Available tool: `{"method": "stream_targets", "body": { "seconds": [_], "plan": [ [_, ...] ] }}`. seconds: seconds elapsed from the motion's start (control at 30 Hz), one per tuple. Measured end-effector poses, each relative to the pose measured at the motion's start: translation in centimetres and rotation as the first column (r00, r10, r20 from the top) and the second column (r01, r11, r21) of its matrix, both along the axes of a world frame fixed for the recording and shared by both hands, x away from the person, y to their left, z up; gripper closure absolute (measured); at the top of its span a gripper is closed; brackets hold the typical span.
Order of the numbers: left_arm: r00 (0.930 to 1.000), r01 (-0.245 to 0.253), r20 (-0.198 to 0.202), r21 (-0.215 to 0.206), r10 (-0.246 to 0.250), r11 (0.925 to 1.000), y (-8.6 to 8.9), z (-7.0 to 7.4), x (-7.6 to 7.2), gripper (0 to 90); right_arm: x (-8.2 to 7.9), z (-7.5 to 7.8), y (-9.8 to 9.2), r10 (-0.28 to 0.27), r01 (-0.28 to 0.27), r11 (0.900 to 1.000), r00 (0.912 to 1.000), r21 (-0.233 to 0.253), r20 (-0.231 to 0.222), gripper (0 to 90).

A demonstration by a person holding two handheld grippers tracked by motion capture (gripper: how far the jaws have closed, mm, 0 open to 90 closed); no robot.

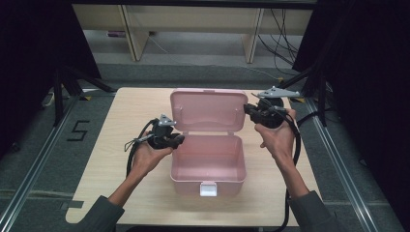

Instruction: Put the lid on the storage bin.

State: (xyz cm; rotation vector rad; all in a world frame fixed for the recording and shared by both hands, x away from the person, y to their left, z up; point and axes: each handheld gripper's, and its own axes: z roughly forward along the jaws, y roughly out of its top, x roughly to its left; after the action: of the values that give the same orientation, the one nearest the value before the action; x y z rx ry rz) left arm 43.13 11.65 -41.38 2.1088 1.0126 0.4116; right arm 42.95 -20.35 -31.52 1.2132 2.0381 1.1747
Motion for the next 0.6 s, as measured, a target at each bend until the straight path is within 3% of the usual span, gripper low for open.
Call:
{"method": "stream_targets", "body": {
  "seconds": [0.07,0.13,0.27,0.6],
  "plan": [
    [0.9999,-0.008,0.006,-0.009,0.008,0.9999,0.1,-0.1,-0.1,75.0,-0.4,0.1,0.0,0.013,-0.011,0.999,0.9996,-0.046,0.025,88.1],
    [0.9998,-0.018,0.011,-0.031,0.018,0.9994,0.0,-0.3,-0.1,75.2,-0.9,0.0,0.2,0.003,-0.002,0.999,0.9996,-0.041,0.027,88.1],
    [0.9997,-0.018,0.015,-0.032,0.019,0.9993,0.0,-0.3,0.0,75.4,-0.9,-0.1,-0.1,0.026,-0.026,0.999,0.9994,-0.019,0.021,88.3],
    [0.9994,-0.017,0.031,-0.033,0.018,0.9993,0.0,-0.4,-0.2,74.6,-2.0,-0.3,-0.3,0.041,-0.039,0.999,0.9978,-0.033,0.052,88.3]
  ]
}}
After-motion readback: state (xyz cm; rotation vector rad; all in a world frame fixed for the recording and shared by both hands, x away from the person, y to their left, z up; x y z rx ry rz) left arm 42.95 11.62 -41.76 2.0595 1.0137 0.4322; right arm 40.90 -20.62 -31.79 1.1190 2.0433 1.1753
